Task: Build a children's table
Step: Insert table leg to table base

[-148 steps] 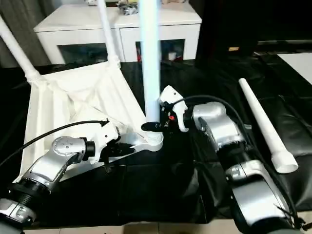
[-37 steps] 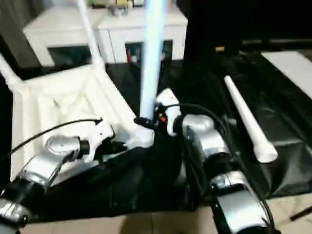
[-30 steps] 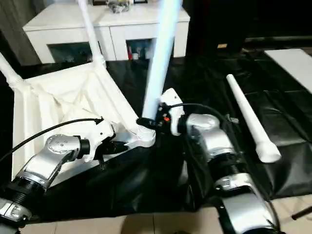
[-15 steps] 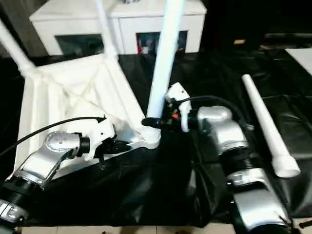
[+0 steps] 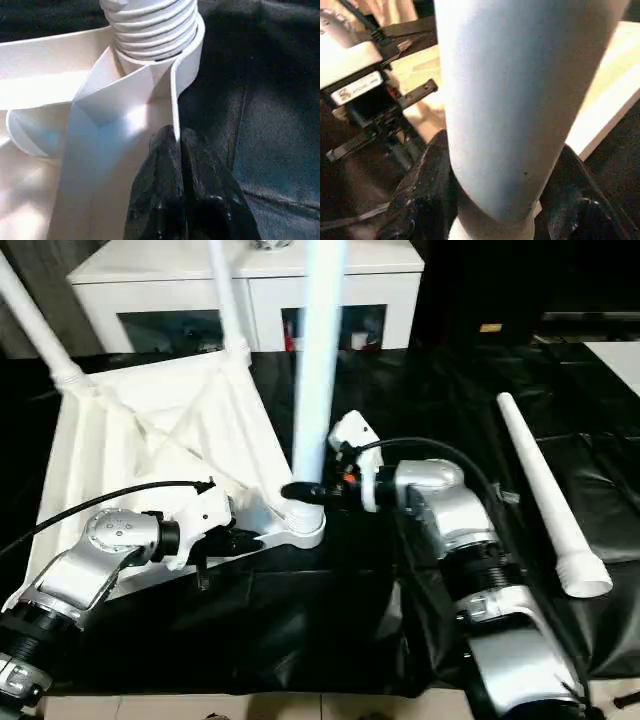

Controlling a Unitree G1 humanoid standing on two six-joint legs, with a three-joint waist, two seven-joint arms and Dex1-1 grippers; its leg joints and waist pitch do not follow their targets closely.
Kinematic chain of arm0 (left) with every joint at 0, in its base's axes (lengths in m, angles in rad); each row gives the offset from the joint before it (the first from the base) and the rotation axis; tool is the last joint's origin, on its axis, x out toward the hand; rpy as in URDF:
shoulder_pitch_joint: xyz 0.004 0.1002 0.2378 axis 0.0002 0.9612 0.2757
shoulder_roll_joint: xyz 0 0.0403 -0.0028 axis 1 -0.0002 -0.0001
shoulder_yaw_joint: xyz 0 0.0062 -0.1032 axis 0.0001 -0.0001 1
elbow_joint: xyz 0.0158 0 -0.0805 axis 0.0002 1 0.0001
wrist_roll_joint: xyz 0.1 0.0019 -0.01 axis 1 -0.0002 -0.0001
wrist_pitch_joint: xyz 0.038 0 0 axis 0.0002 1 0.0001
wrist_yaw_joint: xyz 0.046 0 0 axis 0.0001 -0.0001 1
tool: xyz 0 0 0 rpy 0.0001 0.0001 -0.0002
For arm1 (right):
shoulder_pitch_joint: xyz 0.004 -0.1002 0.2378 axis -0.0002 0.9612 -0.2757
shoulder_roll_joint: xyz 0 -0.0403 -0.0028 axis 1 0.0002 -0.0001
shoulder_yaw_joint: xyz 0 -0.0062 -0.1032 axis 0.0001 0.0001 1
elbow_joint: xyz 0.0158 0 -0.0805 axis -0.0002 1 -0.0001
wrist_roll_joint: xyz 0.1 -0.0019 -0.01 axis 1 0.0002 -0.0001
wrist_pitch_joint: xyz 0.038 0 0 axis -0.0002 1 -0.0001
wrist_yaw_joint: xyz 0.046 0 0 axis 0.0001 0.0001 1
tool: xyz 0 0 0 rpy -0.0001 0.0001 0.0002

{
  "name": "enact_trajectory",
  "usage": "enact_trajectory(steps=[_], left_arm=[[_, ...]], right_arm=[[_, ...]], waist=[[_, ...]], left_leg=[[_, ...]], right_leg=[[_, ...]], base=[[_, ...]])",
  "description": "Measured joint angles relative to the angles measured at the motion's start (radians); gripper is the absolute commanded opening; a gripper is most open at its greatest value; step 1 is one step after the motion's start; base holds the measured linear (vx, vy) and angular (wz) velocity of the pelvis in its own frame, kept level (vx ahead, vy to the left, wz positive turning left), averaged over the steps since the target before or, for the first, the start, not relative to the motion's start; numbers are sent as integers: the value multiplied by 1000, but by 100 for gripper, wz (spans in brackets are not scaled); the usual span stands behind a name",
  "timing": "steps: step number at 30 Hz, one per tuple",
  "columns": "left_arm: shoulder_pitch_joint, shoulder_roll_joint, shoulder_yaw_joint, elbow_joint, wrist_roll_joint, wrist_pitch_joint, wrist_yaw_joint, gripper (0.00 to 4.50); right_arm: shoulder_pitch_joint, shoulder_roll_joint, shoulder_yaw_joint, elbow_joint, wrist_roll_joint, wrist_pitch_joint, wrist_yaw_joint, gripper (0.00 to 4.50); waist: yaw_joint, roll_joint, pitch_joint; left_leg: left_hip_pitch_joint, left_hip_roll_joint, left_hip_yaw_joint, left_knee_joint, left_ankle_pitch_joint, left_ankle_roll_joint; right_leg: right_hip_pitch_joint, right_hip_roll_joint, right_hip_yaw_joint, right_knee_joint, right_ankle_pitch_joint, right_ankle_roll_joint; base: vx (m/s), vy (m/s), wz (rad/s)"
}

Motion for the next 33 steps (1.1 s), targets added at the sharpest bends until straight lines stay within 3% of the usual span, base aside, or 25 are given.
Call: enact_trajectory(steps=[3,7,12,20,33], left_arm=[[0,-1,1,0,2,0,2,0],[3,-3,-8,-10,1,-8,-11,0],[3,-3,-12,-10,2,-15,-12,0],[4,-1,-13,-9,7,-15,-12,0],[6,-1,-17,-9,8,-15,-22,0]], right_arm=[[1,11,-23,0,14,1,-23,184],[0,-1,-61,0,27,4,-56,184],[-1,-4,-55,0,39,50,-2,184],[-1,-30,2,-28,37,99,65,184],[-5,-47,6,-23,23,132,73,184]], waist=[[-1,0,0],[10,0,0],[16,0,0],[16,0,0],[17,0,0]], left_leg=[[0,0,0,0,0,0],[0,0,0,1,0,0],[-1,0,-1,3,0,0],[-1,1,-1,9,0,0],[-1,2,-1,15,0,-1]], right_leg=[[-1,0,-1,1,0,0],[-1,0,-1,0,0,0],[-1,0,-1,1,0,0],[-1,0,-1,8,0,0],[0,-1,-1,13,0,0]], base=[[0,0,0],[0,0,0],[0,0,0],[0,0,0],[0,0,0]])
